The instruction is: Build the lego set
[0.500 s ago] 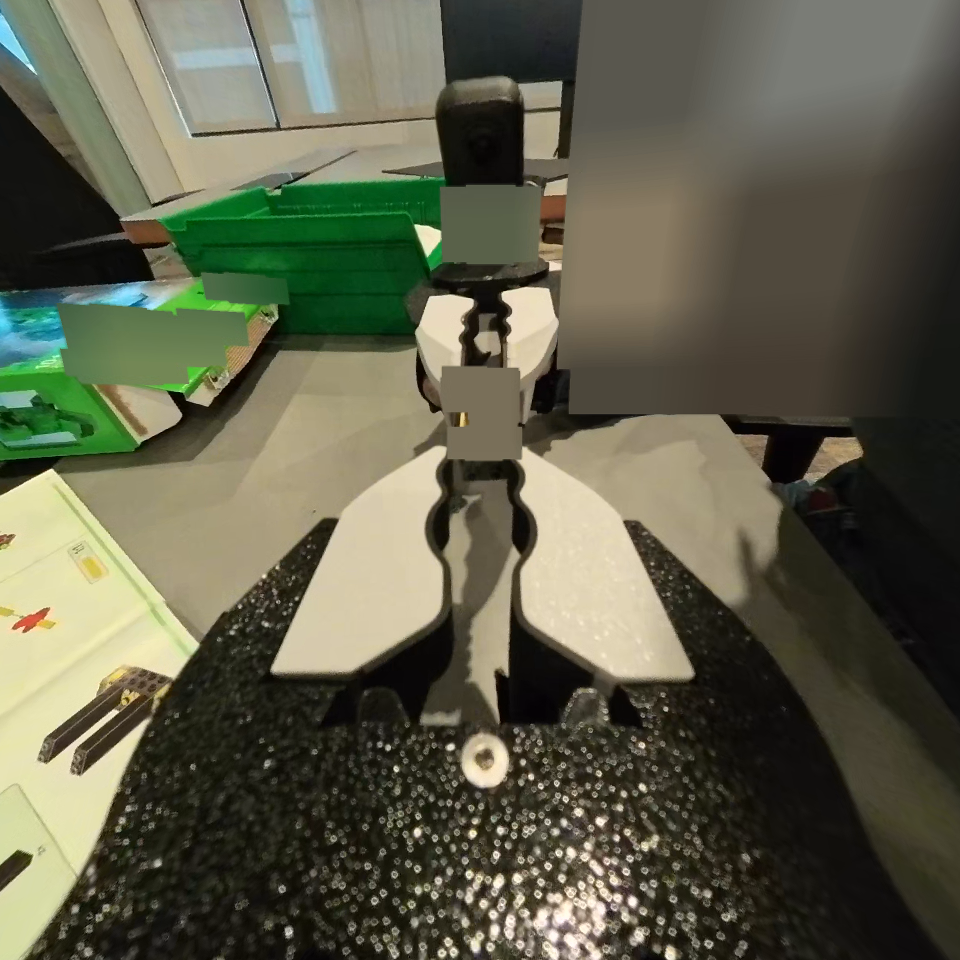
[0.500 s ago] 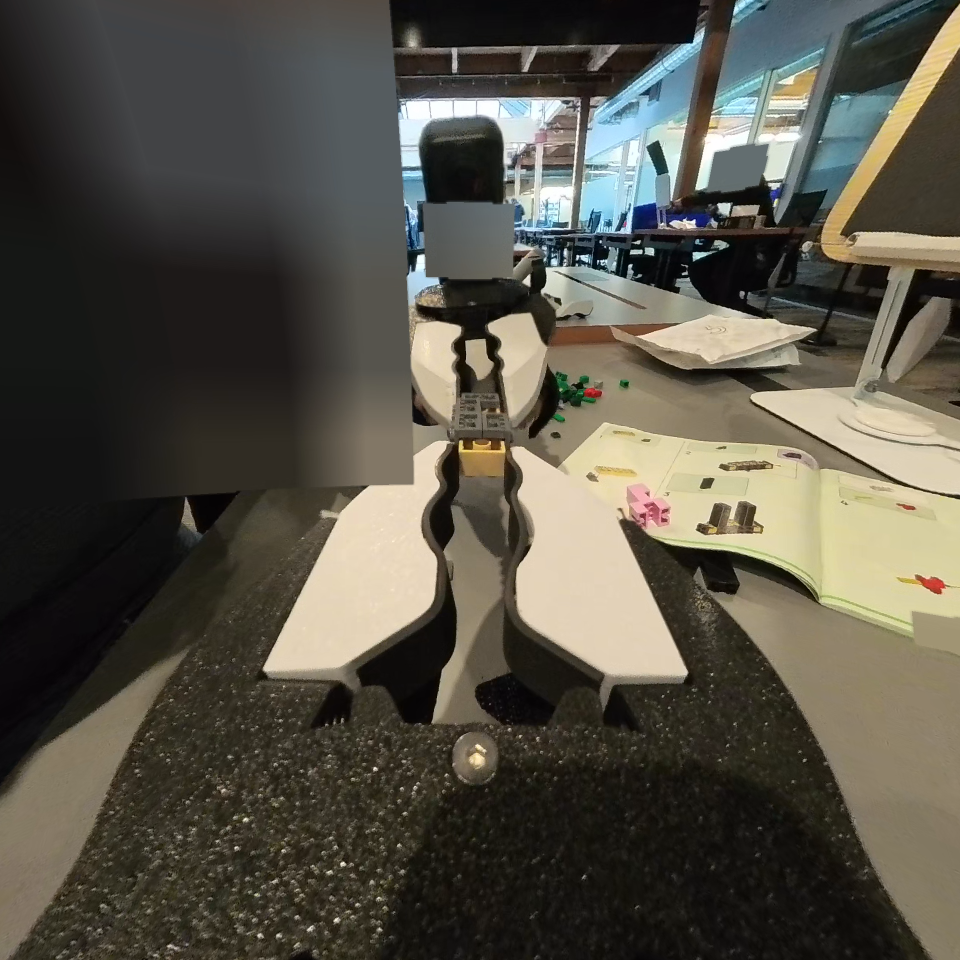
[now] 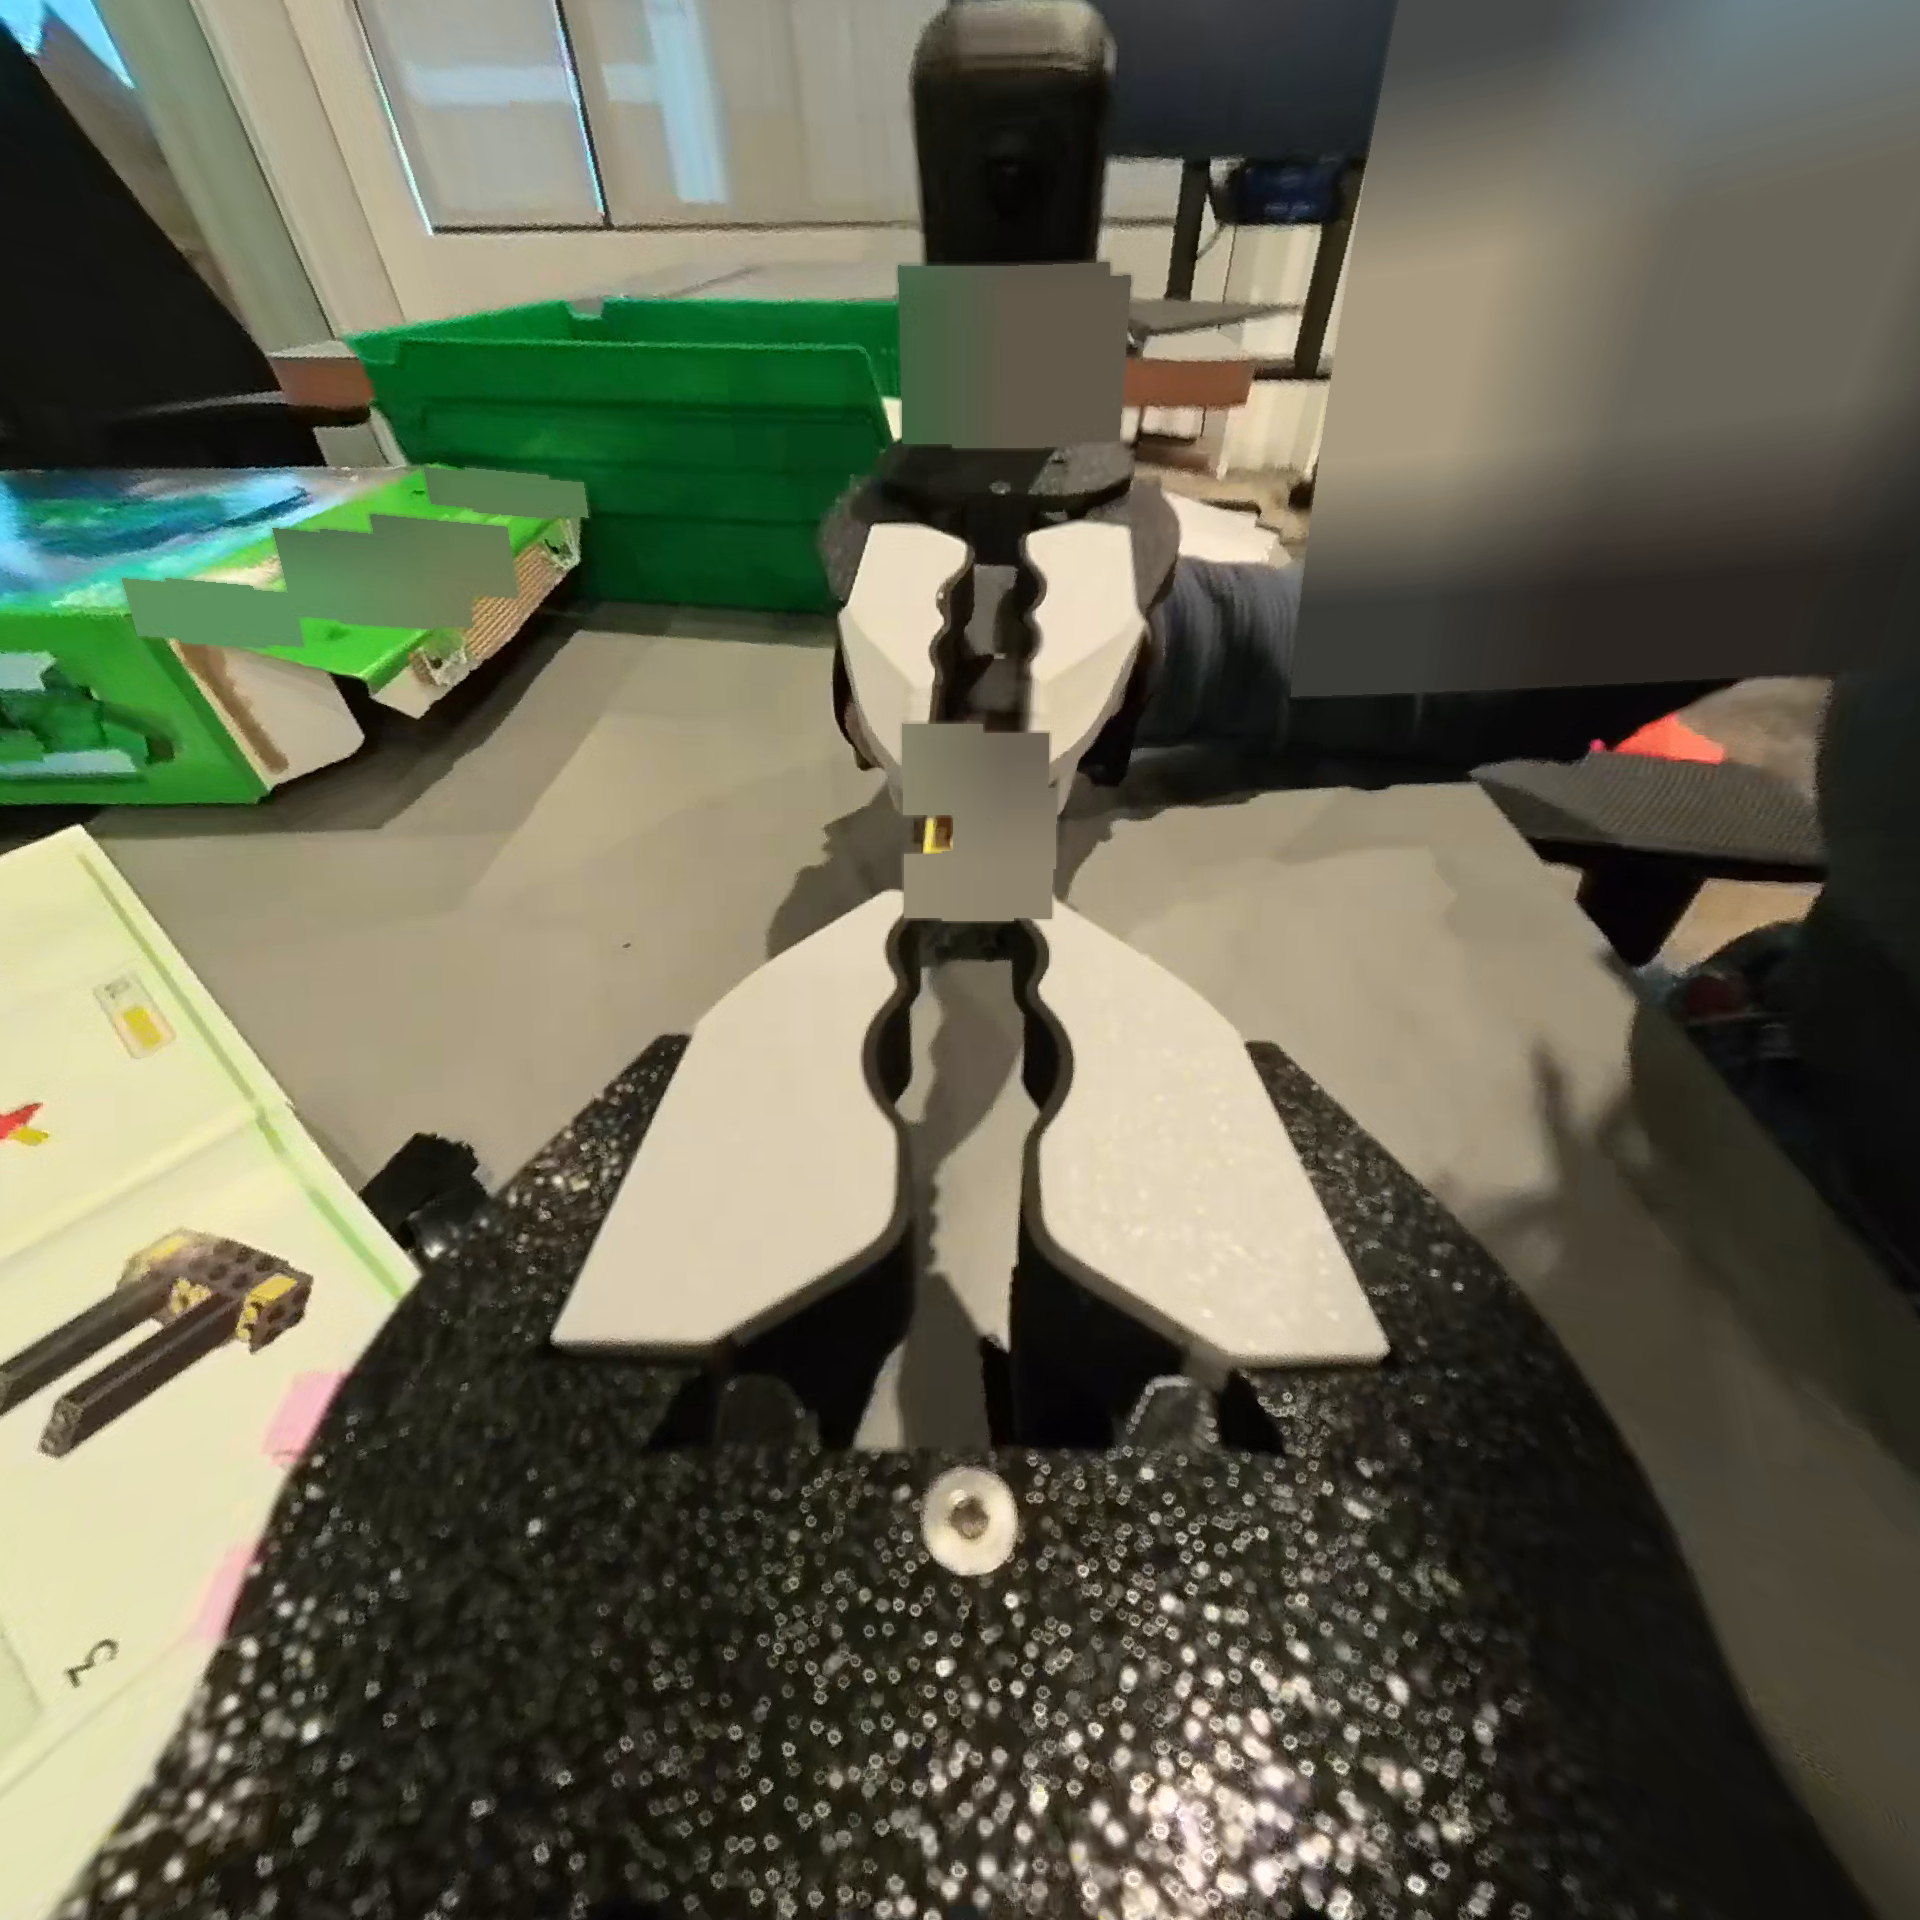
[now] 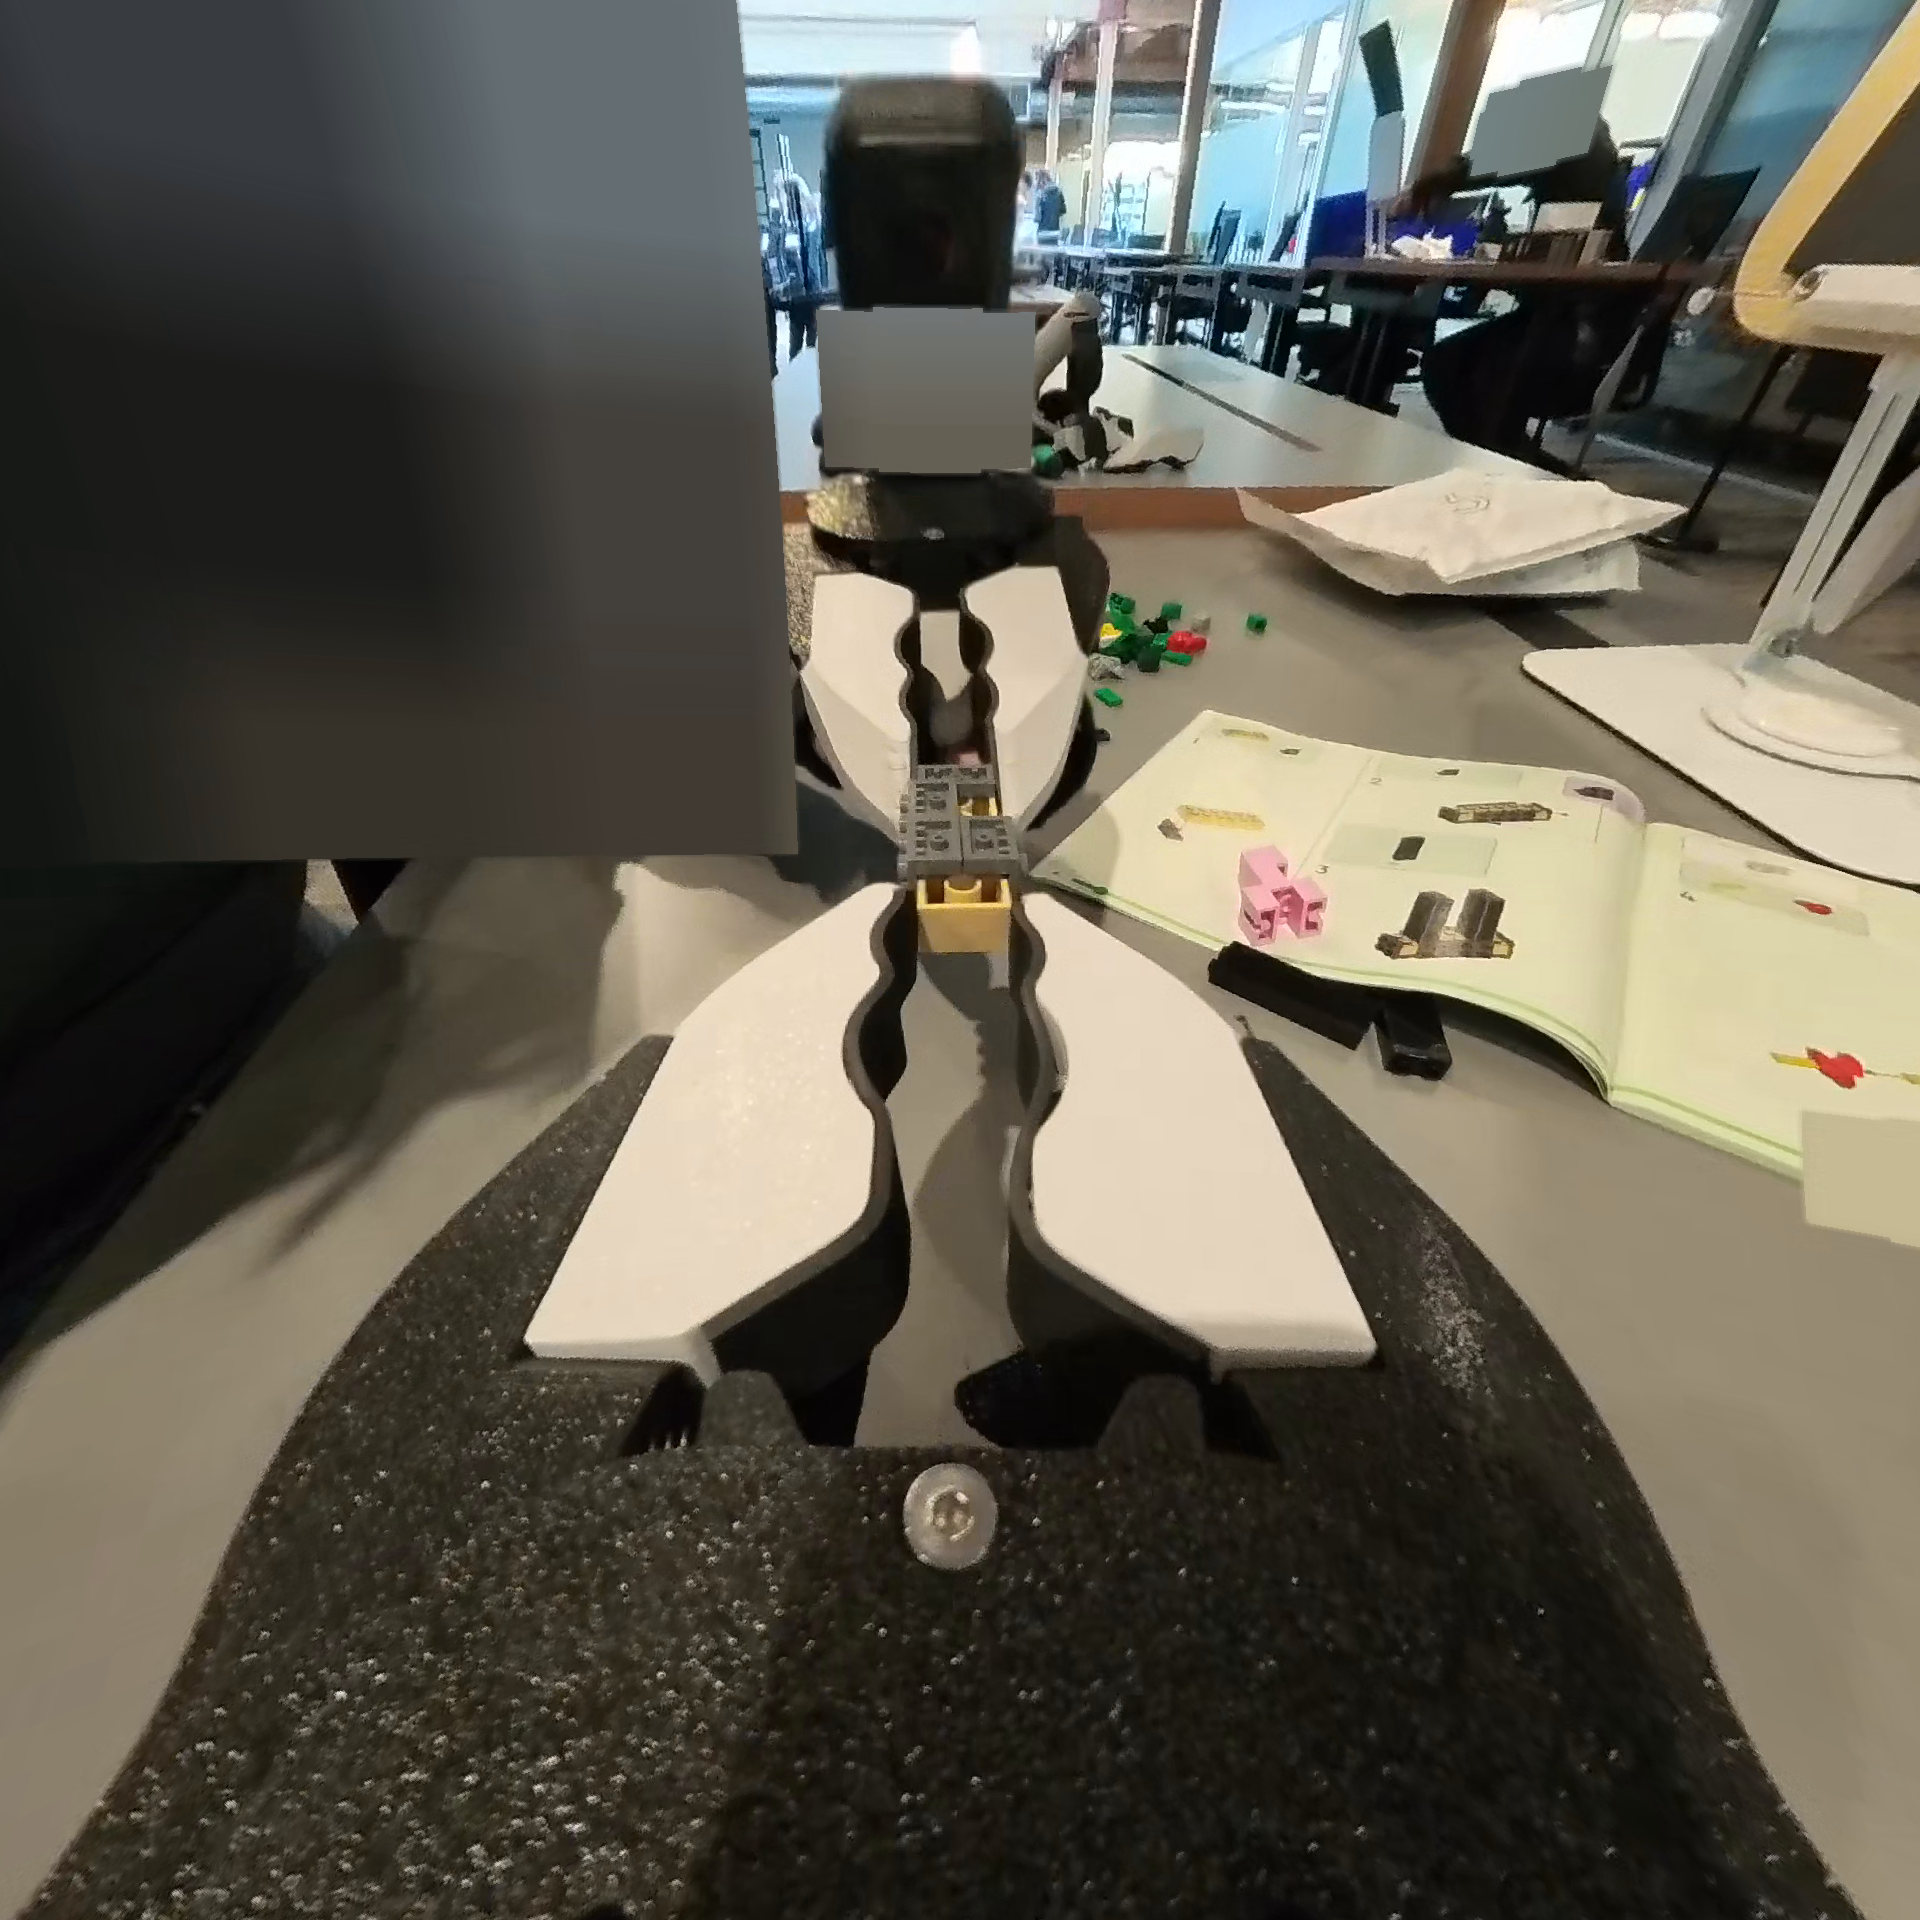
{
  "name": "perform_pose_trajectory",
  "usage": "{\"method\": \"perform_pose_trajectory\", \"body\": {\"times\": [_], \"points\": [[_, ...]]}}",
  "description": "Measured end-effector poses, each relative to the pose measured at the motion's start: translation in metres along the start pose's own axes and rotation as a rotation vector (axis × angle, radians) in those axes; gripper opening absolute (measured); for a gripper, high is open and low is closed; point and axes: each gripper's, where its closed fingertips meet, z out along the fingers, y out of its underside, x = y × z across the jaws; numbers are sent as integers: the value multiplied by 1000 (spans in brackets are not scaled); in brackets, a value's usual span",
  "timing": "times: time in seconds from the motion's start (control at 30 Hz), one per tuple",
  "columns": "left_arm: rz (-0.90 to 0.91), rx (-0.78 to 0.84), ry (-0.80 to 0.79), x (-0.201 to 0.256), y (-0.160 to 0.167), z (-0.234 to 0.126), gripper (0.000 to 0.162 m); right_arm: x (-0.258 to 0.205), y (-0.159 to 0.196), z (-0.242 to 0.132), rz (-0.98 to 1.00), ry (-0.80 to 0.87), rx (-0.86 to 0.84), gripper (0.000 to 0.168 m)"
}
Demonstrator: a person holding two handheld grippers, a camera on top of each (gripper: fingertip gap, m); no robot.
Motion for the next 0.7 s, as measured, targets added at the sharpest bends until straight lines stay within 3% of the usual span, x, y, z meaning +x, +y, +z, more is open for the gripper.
{"method": "perform_pose_trajectory", "body": {"times": [0.3, 0.5, 0.53, 0.7], "points": [[-99, -83, -94, -18, 19, -1, 16, 16, 13, -5, 10, 67, -77, 30], [-136, -222, -124, -22, 41, 2, 16, 27, 29, -8, 34, 130, -225, 13], [-137, -236, -121, -22, 43, 3, 16, 26, 31, -7, 28, 125, -254, 2], [-148, -267, -129, -23, 47, 4, 16, 24, 32, 0, -10, 127, -349, 2]]}}
